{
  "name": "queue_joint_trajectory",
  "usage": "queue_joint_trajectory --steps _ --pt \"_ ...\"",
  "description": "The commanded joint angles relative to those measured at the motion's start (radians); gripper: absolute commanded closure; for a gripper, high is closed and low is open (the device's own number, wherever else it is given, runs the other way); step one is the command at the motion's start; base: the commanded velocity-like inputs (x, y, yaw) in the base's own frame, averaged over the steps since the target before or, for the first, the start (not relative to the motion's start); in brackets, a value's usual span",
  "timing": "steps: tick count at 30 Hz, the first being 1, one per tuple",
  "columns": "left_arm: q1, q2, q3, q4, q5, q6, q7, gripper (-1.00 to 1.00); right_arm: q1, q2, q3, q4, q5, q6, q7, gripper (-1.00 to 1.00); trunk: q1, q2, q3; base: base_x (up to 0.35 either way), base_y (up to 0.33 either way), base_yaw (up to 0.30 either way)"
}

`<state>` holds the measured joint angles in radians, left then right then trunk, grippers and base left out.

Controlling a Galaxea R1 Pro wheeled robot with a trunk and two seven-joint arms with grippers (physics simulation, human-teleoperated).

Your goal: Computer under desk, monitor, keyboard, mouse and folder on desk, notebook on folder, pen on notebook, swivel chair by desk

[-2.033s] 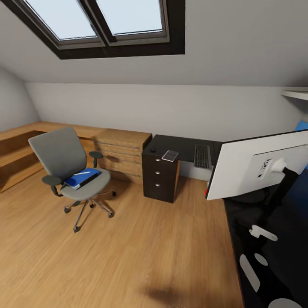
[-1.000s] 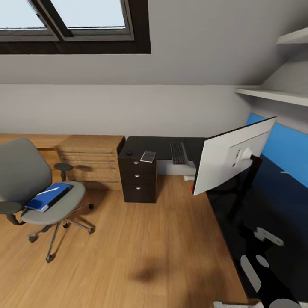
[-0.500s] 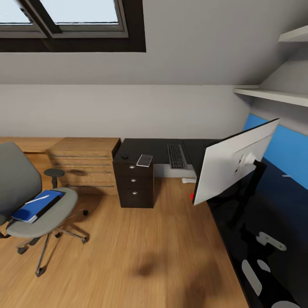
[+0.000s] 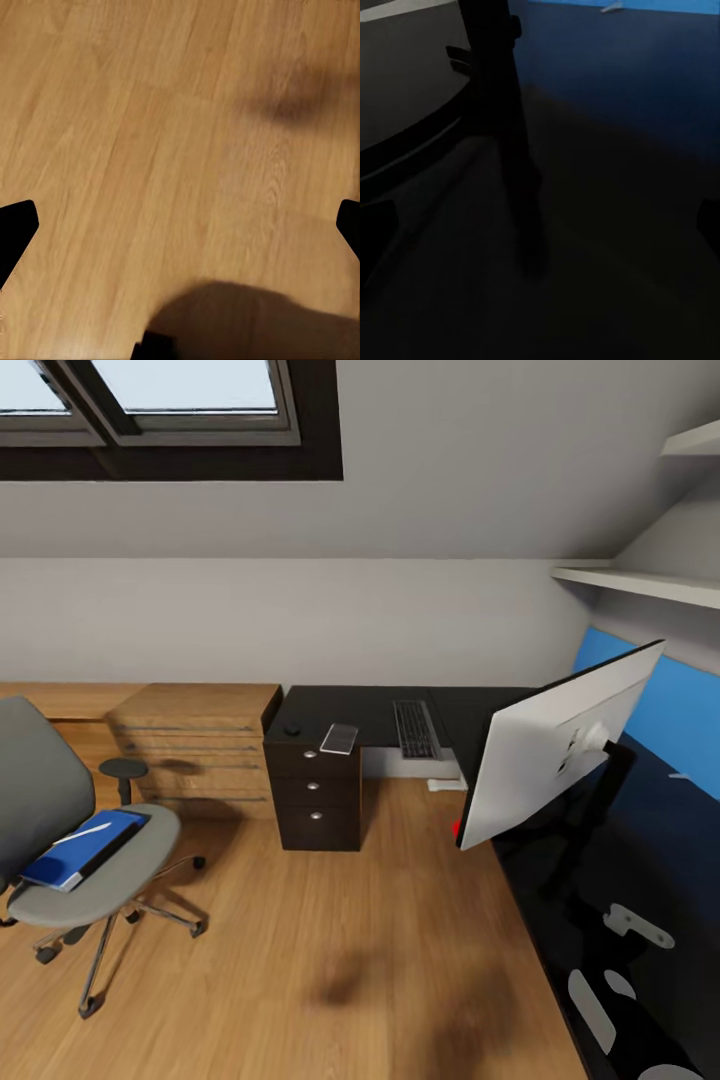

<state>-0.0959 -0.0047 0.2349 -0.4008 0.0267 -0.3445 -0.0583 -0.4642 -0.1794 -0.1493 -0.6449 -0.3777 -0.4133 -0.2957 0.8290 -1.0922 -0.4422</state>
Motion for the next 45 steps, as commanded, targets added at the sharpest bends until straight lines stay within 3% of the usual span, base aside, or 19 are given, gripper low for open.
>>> queue_joint_trajectory --steps 1,45 --pt "-0.001 -0.001 0.004 0.001 0.003 -0.002 -0.006 -1.0 -0.001 0.0 0.002 0.0 -0.009 -0.005 0.0 -1.0 0.0 -0.001 -0.001 0.176 0.142 0.0" --pt "-0.001 0.0 0.004 0.002 0.002 -0.004 -0.006 -1.0 -0.001 0.001 0.002 0.001 -0.01 -0.007 0.0 -1.0 0.0 -0.001 -0.001 0.078 -0.003 0.0"
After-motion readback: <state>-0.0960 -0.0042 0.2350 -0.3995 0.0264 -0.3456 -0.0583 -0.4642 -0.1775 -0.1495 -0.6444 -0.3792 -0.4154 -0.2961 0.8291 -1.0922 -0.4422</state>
